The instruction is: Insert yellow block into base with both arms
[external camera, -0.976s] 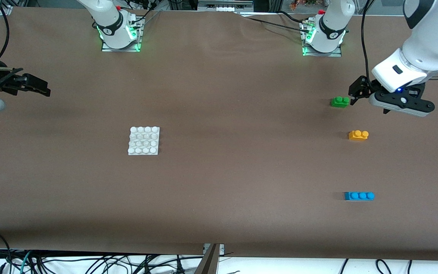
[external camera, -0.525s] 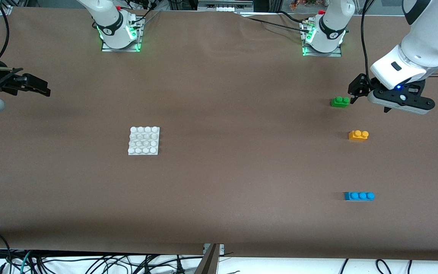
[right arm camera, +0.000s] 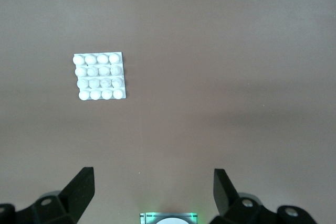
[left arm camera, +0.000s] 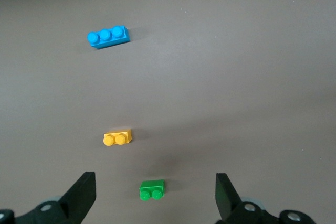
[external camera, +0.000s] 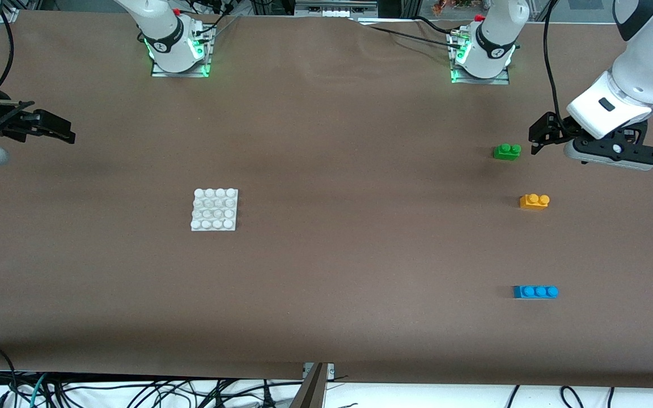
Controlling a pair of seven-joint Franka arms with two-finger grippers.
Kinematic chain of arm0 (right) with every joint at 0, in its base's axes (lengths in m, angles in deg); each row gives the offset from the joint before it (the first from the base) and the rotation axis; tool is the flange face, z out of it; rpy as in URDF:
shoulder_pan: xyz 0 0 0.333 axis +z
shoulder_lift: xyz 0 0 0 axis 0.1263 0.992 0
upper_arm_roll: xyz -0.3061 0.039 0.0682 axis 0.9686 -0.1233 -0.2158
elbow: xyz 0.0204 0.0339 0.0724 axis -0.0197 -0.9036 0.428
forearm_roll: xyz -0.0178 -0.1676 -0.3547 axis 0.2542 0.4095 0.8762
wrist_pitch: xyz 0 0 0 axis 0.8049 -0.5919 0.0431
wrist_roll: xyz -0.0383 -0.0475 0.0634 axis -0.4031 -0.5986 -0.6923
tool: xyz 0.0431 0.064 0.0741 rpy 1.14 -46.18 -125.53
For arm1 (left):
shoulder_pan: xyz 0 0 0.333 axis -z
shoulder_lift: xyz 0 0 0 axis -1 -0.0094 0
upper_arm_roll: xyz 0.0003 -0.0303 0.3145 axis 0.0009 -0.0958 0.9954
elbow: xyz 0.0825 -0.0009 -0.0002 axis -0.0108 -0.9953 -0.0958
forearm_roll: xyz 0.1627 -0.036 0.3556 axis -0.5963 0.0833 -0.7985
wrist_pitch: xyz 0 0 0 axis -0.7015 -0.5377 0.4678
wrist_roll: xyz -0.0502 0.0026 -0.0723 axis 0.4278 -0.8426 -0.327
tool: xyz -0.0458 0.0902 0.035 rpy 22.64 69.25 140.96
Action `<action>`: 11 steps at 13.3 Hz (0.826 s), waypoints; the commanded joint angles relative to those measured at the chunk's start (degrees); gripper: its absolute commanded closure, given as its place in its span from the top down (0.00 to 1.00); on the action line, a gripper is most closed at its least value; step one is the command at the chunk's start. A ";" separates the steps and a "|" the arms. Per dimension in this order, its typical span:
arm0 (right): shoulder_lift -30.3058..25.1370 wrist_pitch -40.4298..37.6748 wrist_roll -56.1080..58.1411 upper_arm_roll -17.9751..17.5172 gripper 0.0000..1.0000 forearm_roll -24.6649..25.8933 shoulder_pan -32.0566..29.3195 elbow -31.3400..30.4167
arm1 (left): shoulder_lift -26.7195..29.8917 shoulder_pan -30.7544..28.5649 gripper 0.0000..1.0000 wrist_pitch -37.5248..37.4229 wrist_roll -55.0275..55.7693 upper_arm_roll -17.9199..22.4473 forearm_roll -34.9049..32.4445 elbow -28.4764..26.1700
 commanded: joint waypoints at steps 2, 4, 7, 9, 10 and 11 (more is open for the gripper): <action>-1.10 0.52 1.80 -0.20 1.00 -1.05 -0.61 -1.22 | -1.36 -0.62 1.00 -2.63 0.28 -0.19 0.89 2.54; -1.19 0.52 1.80 -0.20 1.00 -1.05 -0.61 -1.22 | -1.36 -0.62 1.00 -2.63 0.28 -0.19 0.89 2.54; -1.10 0.61 1.80 -0.20 1.00 -1.05 -0.61 -1.30 | -1.45 -0.71 1.00 -2.54 0.28 -0.10 3.43 2.89; -1.10 1.05 1.80 -0.20 1.00 -2.36 -0.53 -1.39 | -1.97 -0.88 1.00 -2.45 0.01 -0.10 3.53 3.50; -1.01 1.13 1.80 -0.29 1.00 -2.63 -0.53 -1.48 | -2.50 -0.97 1.00 -2.45 -0.25 -0.10 3.53 4.20; -1.01 1.31 1.80 -0.29 1.00 -2.63 -0.53 -1.48 | -2.68 -1.23 1.00 -2.54 -0.34 -0.10 3.53 4.30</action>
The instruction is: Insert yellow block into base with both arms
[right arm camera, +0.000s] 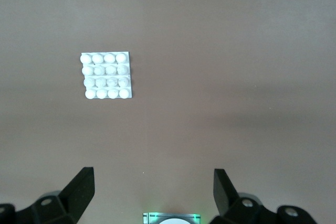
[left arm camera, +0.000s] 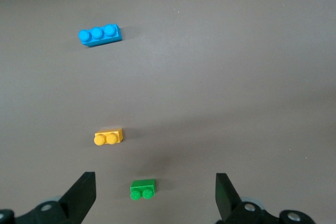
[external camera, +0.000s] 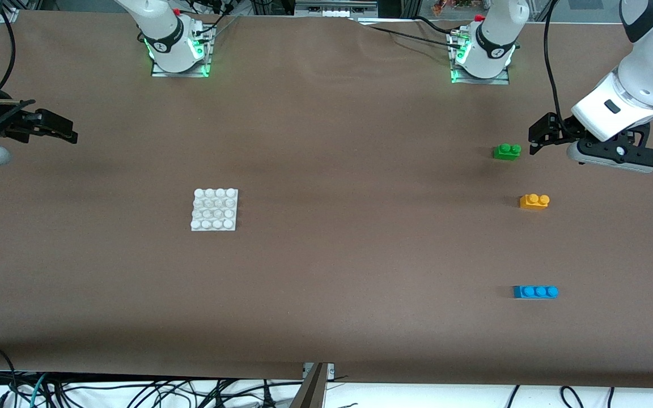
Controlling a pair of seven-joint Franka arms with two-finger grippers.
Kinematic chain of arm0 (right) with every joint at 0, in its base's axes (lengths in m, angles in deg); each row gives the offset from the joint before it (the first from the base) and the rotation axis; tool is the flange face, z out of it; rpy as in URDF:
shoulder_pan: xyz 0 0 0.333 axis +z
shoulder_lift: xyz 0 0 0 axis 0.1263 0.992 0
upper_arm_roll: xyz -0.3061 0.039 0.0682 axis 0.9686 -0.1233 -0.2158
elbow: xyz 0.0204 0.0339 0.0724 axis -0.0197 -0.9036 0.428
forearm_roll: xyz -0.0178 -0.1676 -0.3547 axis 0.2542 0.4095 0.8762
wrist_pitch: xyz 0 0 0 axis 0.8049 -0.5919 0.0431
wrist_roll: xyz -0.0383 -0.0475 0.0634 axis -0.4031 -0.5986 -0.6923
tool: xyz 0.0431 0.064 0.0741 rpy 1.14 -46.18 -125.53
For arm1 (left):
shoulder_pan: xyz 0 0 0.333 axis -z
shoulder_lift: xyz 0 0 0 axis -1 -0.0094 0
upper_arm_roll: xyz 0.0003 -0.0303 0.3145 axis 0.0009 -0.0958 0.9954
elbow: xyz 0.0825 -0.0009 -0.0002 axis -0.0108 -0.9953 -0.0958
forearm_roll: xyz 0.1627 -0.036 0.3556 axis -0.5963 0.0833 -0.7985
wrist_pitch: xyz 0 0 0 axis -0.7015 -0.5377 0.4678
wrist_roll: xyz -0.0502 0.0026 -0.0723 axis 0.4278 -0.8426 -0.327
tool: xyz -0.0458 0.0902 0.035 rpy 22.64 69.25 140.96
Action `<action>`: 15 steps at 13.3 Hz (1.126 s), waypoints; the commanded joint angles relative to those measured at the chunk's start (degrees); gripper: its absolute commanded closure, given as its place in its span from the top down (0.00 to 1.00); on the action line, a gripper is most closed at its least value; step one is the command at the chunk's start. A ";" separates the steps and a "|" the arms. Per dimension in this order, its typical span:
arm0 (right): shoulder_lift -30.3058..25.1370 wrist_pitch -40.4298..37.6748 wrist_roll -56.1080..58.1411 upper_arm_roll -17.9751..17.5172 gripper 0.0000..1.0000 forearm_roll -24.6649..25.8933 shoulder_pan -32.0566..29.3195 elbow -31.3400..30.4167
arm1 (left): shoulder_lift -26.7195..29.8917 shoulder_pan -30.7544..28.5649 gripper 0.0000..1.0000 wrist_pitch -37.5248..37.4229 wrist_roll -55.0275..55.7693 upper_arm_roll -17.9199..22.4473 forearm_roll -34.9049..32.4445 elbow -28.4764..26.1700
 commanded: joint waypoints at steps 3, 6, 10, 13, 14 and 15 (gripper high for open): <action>-1.01 1.49 1.08 -0.26 1.00 -1.67 -0.53 -1.51 | -1.77 -1.26 1.00 -1.59 -0.43 -0.10 1.28 2.83; -1.01 1.67 1.08 -0.26 1.00 -1.68 -0.53 -1.51 | -1.77 -1.17 1.00 -1.59 -0.43 -0.36 1.36 2.84; -0.84 4.20 0.99 -0.61 1.00 -1.68 -0.44 -3.52 | -1.69 -1.17 1.00 -1.94 -0.34 -0.54 1.37 2.75; -0.93 7.37 0.20 -0.79 1.00 -2.11 -0.27 -6.77 | -1.69 -1.17 1.00 -1.95 -0.34 -0.45 1.37 2.75; -0.93 7.99 0.11 -0.88 1.00 -2.12 -0.26 -7.39 | -1.69 -1.17 1.00 -1.94 -0.34 -0.45 1.28 2.75; -1.01 8.52 -0.06 -0.88 1.00 -2.38 -0.18 -7.75 | -1.69 -1.17 1.00 -1.94 -0.43 -0.36 1.28 2.75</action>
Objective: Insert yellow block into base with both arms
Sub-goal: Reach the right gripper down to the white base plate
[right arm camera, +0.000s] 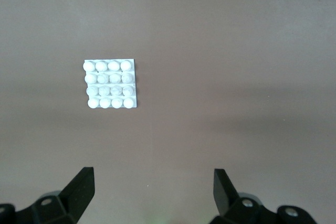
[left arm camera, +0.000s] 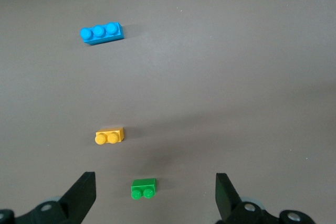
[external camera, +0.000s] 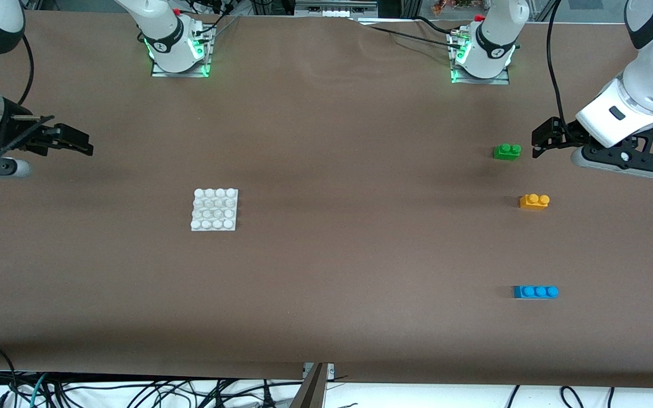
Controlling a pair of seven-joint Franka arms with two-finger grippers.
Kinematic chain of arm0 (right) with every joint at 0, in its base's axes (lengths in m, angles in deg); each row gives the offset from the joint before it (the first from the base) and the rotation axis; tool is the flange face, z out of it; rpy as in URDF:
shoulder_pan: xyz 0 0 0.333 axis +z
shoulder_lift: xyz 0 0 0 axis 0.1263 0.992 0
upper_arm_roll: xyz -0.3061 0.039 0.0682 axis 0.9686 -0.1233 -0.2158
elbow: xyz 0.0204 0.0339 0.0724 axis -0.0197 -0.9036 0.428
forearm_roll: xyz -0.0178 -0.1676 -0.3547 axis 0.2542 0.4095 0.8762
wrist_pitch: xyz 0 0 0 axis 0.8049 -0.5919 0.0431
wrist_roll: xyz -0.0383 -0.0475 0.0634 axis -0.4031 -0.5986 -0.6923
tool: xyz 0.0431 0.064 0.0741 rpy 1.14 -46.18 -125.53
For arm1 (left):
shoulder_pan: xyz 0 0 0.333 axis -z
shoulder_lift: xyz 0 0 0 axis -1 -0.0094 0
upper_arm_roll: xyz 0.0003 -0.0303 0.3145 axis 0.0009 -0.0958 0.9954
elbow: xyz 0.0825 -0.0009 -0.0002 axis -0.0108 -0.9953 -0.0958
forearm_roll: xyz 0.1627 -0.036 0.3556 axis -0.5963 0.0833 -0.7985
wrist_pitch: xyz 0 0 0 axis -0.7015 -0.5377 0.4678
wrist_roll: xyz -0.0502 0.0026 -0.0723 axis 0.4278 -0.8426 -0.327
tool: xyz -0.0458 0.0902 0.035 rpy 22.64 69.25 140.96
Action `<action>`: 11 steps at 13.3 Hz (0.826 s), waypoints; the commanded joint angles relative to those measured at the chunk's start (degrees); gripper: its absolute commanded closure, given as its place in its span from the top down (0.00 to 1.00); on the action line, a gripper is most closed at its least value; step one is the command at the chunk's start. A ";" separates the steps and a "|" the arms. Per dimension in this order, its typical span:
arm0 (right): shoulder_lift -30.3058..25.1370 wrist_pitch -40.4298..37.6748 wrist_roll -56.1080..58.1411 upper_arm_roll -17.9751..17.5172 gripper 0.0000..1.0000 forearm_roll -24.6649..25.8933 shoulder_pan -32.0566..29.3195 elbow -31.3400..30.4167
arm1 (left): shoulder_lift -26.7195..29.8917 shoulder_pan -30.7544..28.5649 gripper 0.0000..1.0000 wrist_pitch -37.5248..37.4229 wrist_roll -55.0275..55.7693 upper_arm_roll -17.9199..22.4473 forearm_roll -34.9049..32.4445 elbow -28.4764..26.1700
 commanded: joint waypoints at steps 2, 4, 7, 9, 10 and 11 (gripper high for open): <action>-1.32 2.47 -0.28 -1.14 1.00 -1.39 -0.14 -2.89 | -0.68 -0.45 1.00 -1.18 -0.43 0.01 1.23 1.67; -1.93 7.20 -2.55 -1.92 1.00 -1.39 -0.14 -8.23 | -0.60 -0.45 1.00 -1.18 -0.43 0.10 1.32 1.67; -2.03 16.85 -9.31 -5.52 1.00 -1.39 -0.14 -16.84 | -0.68 -0.45 1.00 -1.18 -0.43 0.10 1.23 1.67; -0.72 23.98 -13.79 -7.72 1.00 -1.39 -0.05 -21.07 | -0.68 -0.45 1.00 -1.18 -0.52 0.10 1.32 1.58; 0.34 26.71 -15.47 -8.69 1.00 -1.39 -0.05 -22.31 | -0.68 -0.45 1.00 -1.18 -0.43 0.10 1.32 1.58; 1.65 30.13 -16.70 -9.48 1.00 -1.39 -0.05 -23.80 | -0.60 -0.45 1.00 -1.36 -0.43 0.10 1.24 1.49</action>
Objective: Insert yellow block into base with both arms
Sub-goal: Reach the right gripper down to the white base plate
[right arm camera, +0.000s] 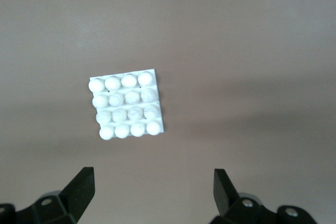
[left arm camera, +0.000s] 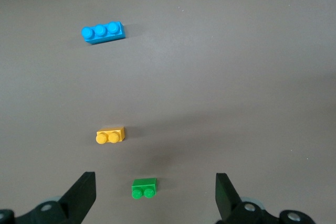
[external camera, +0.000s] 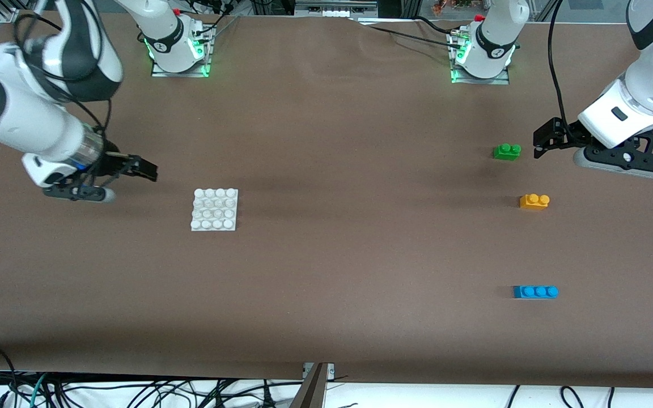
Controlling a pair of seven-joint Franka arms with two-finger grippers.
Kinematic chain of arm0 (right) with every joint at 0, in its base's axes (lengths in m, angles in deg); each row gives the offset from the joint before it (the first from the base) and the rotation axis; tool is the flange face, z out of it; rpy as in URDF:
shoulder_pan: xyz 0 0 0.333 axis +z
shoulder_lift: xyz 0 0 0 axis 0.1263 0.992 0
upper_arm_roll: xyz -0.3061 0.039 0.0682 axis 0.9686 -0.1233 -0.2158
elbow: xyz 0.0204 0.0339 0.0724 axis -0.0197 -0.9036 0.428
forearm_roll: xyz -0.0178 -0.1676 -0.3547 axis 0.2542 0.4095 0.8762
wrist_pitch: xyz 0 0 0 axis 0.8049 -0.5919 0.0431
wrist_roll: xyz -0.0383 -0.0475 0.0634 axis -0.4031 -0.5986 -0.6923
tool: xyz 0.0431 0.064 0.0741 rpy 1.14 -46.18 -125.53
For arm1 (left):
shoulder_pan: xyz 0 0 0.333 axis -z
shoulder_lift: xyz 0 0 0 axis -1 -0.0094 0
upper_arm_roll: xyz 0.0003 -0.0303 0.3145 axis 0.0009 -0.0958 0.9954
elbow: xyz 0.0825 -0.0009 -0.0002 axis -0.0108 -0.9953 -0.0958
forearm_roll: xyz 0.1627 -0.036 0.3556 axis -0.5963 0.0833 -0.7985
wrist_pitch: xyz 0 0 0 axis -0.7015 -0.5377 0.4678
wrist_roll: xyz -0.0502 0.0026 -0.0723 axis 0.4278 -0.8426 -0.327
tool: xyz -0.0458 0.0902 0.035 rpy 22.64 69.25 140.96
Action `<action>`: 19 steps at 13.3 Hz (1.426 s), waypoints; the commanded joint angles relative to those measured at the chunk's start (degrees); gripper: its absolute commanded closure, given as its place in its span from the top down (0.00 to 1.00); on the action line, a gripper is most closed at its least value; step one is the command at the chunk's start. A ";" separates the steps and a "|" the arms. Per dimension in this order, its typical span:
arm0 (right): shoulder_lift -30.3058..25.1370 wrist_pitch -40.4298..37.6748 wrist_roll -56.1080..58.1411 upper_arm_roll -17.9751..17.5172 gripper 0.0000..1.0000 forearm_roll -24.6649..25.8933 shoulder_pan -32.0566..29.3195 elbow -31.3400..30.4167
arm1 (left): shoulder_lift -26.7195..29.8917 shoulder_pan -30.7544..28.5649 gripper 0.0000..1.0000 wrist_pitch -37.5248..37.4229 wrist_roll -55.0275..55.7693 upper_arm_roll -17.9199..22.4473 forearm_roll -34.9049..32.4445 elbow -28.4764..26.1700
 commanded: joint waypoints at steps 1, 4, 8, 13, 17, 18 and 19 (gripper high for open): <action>1.93 9.45 -3.54 -1.85 1.00 -0.61 -0.26 -5.31 | -0.59 -0.29 1.00 -1.26 -0.43 -0.03 1.23 1.42; 6.42 24.74 -3.90 -1.86 1.00 -0.61 0.44 -11.90 | -0.59 -0.29 1.00 -1.09 -0.51 -0.03 1.23 1.42; 11.34 36.27 -5.48 -1.95 1.00 -0.61 1.31 -15.08 | -0.51 -0.37 1.00 -1.70 -0.43 -0.03 1.23 1.33; 16.35 45.34 -5.83 -1.95 1.00 -0.61 3.69 -15.88 | -0.59 -0.29 1.00 -1.70 -0.52 -0.11 1.23 1.69; 16.89 46.06 -4.96 -1.95 1.00 -0.52 3.87 -15.88 | -0.59 -0.37 1.00 -1.88 -0.60 -0.03 1.15 1.60; 16.98 46.06 -4.95 -1.95 1.00 -0.52 3.78 -15.88 | -0.59 -0.37 1.00 -1.88 -0.60 -0.03 1.15 1.60; 17.06 46.14 -4.86 -1.86 1.00 -0.52 3.78 -15.88 | -0.59 -0.29 1.00 -1.88 -0.60 -0.03 1.15 1.60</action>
